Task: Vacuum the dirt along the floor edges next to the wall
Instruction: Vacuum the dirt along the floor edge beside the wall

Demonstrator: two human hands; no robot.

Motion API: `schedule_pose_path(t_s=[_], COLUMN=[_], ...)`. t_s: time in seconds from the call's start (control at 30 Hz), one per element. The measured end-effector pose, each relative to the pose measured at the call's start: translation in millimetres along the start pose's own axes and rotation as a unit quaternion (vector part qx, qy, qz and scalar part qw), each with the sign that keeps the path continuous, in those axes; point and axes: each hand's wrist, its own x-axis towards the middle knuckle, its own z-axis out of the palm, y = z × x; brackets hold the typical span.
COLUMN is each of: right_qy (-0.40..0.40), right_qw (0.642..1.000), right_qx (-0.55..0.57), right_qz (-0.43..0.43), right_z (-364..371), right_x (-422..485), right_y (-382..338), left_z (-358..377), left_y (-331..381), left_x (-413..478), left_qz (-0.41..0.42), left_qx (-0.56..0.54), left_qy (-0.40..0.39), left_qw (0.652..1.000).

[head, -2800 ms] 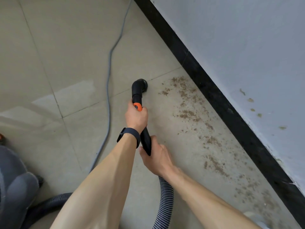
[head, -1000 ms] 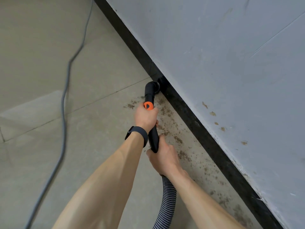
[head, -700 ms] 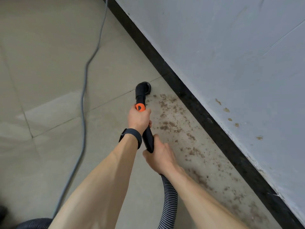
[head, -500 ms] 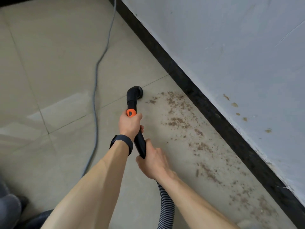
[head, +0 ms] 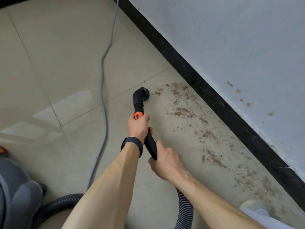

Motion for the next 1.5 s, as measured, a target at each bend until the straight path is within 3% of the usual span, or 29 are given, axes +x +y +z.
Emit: schedule_pose_path(t_s=[1.5], right_qy=[0.077], right_qw=[0.991], right_qx=[0.080], right_qz=[0.078], right_z=[-43], right_x=[41], right_y=[63], left_z=[121], left_y=[24], left_x=[16], left_qz=[0.032], left_qx=[0.070], left_qy=[-0.128], left_qw=[0.989])
